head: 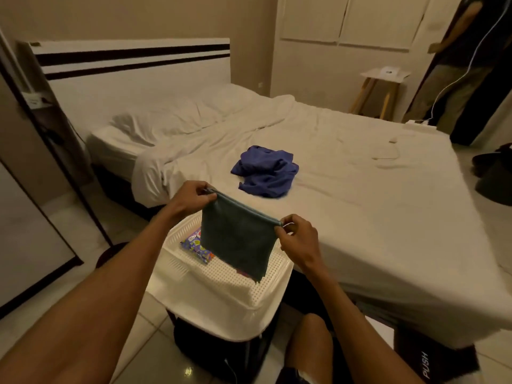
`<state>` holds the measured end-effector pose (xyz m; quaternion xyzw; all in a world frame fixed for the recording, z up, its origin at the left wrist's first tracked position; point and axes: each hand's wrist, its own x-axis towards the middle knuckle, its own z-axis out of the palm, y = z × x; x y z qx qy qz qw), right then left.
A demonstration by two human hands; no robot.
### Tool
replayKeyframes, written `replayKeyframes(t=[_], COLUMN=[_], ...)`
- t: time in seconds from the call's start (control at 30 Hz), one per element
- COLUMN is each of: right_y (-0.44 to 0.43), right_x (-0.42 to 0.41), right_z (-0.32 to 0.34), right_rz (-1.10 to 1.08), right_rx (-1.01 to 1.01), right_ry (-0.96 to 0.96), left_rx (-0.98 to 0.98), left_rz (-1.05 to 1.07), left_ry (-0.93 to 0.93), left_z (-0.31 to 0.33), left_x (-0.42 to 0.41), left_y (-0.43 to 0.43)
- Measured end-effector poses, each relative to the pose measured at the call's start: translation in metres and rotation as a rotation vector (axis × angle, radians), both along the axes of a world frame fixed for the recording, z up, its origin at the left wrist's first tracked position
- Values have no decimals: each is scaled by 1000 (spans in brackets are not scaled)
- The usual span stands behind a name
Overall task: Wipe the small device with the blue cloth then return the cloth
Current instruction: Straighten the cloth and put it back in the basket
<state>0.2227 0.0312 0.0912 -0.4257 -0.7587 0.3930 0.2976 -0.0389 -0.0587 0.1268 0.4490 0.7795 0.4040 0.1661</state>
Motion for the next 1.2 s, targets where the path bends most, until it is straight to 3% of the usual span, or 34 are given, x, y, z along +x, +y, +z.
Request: replayKeyframes(t=[0.13, 0.33, 0.57, 0.8, 0.9, 1.07, 1.2], right_y=[20, 67, 98, 102, 90, 63, 58], right_x=[-7, -24, -37, -42, -42, -33, -26], right_z=[-32, -81, -83, -79, -79, -91, -96], right_rz=[-95, 43, 165, 212, 198, 381, 407], right_rx=[-172, -26, 64, 180, 309, 512, 490], right_ry=[-126, -572, -840, -998, -967, -966, -1019], left_rx=[-56, -120, -133, -76, -81, -455, -657], left_rz=[41, 110, 81, 60, -101, -378, -449], left_ry=[-50, 0, 112, 486, 722, 946, 887], left_z=[-63, -167, -187, -176, -180, -213, -208], left_x=[-1, -1, -2, 12, 30, 35, 37], left_y=[28, 89, 113, 106, 89, 50, 42])
